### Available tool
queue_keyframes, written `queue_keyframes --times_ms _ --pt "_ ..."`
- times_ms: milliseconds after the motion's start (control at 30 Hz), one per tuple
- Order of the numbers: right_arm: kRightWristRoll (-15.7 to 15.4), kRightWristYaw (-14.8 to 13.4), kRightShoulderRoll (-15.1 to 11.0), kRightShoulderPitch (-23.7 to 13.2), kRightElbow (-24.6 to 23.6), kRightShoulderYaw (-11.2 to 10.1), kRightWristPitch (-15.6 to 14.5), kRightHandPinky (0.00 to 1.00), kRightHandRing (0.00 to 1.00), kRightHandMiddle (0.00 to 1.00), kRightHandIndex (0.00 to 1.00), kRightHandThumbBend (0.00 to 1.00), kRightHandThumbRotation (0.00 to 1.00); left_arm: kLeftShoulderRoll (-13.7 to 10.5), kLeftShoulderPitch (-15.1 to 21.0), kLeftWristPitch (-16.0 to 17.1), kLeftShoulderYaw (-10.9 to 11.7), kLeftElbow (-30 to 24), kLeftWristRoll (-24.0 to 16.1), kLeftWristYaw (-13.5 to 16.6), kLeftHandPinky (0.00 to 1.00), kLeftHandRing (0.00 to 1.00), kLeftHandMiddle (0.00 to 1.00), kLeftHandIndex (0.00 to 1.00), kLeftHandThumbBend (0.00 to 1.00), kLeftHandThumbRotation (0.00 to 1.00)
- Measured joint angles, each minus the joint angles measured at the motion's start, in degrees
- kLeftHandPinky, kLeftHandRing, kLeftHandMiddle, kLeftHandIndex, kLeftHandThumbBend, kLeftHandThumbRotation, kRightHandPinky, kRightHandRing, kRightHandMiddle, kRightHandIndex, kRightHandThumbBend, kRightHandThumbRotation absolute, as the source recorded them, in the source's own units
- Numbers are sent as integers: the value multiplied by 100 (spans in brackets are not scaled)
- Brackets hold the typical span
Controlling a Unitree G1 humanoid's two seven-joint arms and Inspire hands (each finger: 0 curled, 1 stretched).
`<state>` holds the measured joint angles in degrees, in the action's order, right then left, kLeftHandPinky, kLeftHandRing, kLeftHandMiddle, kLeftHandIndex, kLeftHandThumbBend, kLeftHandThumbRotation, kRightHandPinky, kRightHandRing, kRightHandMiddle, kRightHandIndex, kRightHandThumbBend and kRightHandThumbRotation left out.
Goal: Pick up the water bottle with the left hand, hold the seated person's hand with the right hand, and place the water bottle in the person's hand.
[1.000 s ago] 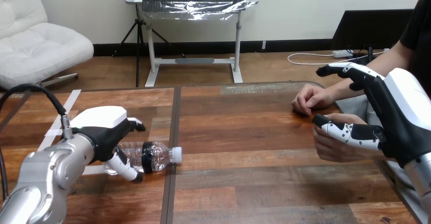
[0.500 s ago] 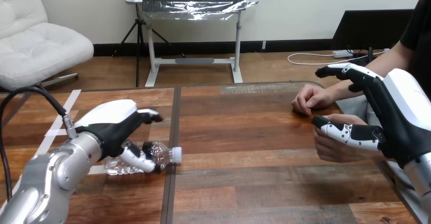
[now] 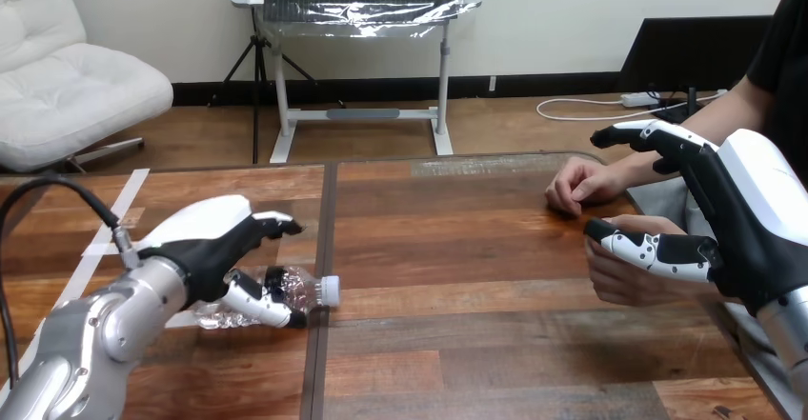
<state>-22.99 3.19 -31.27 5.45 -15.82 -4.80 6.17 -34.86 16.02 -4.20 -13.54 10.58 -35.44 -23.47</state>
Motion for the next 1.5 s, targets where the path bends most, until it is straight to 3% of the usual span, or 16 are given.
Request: queue_keyframes --times_ms 700,1500 --pt "10 115 -1 7 0 -36 4 72 80 81 75 61 0 16 156 -78 -126 229 -116 0 75 85 89 87 80 28" --pt "10 252 0 82 -18 -157 -35 74 80 81 74 62 0 30 245 -213 -211 273 -255 -86 75 85 89 86 81 20"
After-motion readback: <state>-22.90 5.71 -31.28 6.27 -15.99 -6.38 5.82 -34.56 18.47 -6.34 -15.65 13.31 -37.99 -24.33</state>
